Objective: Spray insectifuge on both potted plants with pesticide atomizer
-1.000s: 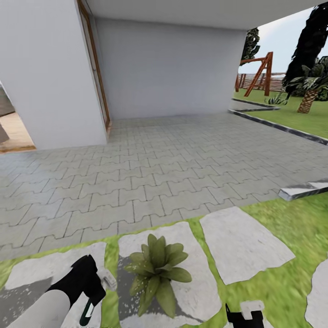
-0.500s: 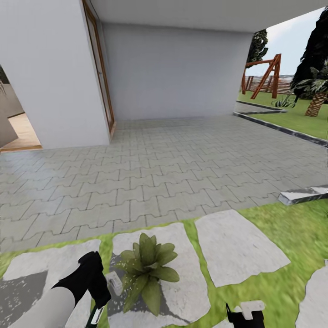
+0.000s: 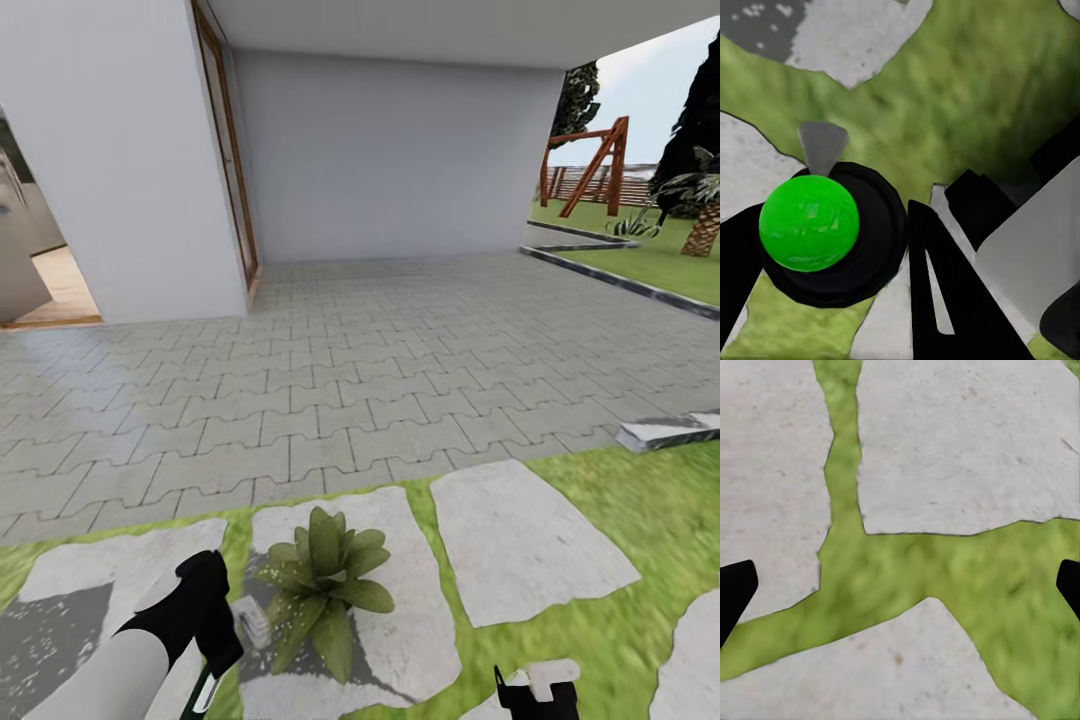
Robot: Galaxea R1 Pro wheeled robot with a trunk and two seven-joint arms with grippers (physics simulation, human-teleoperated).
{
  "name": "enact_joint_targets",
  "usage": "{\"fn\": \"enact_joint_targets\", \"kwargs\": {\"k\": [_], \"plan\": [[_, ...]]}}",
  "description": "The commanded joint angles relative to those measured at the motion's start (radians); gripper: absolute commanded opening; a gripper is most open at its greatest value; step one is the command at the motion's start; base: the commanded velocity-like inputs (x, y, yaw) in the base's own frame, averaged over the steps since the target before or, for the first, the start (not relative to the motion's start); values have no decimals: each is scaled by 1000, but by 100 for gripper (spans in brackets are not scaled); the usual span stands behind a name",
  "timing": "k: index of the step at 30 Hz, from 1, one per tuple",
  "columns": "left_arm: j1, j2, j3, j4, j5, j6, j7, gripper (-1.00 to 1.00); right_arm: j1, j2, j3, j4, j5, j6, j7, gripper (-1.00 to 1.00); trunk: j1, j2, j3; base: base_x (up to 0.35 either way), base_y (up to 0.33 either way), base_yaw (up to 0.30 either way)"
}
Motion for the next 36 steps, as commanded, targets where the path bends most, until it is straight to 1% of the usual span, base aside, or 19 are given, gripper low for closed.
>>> {"fn": "enact_joint_targets", "kwargs": {"k": [1,6,10,13,17,24,27,30,33,34,36], "plan": [[0,0,-5,-2,-2,10,-6,-100,0,0,9,0,-10,-3,-2,100,0,0,-1,33,-20,253],[0,-6,-4,-2,-3,11,-5,-100,0,-1,9,0,-10,-3,-2,100,0,0,-4,111,-186,249],[0,-6,-3,-2,-3,12,-4,-100,0,-2,9,0,-10,-3,0,100,0,0,-4,82,-249,48],[0,-6,-3,-2,-3,12,-4,-100,0,-2,9,0,-10,-3,0,100,0,0,-4,-163,-221,16],[-1,-6,-5,-2,-3,12,-4,-100,0,-1,11,0,-8,-3,1,100,0,0,-4,-252,-152,233],[6,-2,-5,1,-3,12,0,-100,0,-1,11,0,-8,-3,1,100,0,0,-4,-30,-12,276],[4,0,2,1,0,13,38,-100,0,-1,11,0,-8,-3,1,100,0,0,-4,0,0,220],[4,-3,12,3,8,15,66,-100,0,-1,11,0,-8,-3,1,100,0,0,-4,0,0,47],[2,-2,21,2,15,16,67,-100,0,-1,11,0,-8,-3,2,100,0,0,-4,0,0,6],[1,-3,28,1,23,17,65,-100,0,-1,11,0,-8,-3,2,100,0,0,-4,0,0,1],[-4,-8,31,-1,28,18,63,-100,0,-1,11,0,-8,-3,1,100,0,0,-4,0,0,53]]}}
